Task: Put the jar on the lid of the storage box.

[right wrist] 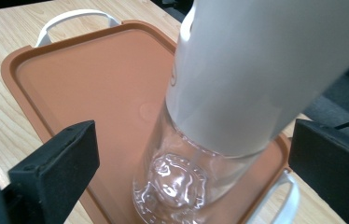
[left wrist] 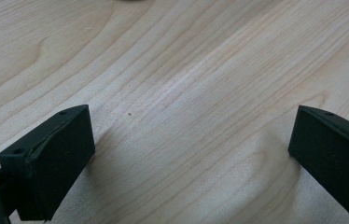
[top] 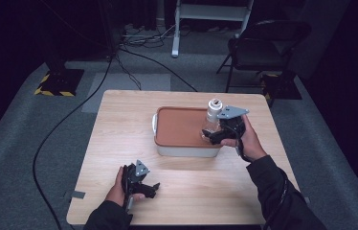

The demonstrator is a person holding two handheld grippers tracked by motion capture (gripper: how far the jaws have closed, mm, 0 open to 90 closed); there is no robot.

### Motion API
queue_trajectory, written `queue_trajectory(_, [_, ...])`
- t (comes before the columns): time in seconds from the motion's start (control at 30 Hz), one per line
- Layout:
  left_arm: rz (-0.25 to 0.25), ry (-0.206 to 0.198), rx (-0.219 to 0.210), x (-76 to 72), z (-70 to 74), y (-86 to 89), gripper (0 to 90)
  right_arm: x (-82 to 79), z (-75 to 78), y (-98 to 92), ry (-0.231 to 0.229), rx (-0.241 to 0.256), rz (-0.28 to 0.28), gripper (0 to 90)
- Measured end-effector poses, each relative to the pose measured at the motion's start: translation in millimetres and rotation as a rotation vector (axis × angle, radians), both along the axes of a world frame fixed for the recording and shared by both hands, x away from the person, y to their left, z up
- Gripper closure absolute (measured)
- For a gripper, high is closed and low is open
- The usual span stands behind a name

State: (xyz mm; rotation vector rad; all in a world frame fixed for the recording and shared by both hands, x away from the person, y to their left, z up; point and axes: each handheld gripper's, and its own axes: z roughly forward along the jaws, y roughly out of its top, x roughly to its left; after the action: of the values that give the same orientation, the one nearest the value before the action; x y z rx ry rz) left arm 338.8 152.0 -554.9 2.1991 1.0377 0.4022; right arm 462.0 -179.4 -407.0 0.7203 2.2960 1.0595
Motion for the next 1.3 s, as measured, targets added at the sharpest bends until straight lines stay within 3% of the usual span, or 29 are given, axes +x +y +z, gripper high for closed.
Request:
queue_trajectory(0.37, [0.001, 0.001, 0.000, 0.0, 0.0, 0.0, 0.3, -12.0, 12.9, -7.4, -0.046, -0.066, 0.010, 1.7])
queue_trajectory(0.83, [-0.001, -0.001, 0.000, 0.1, 0.0, 0.1, 0.3, -28.8, 24.4, -18.8, -0.085, -0.082, 0.000, 1.7])
queue_trajectory(1.0, [0.000, 0.000, 0.000, 0.0, 0.0, 0.0, 0.3, -34.0, 24.4, -23.9, -0.085, -0.097, -0.006, 1.7])
queue_trajectory(1.3, [-0.001, -0.001, 0.001, 0.1, 0.0, 0.1, 0.3, -41.4, 17.1, -37.2, -0.085, -0.081, -0.024, 1.7])
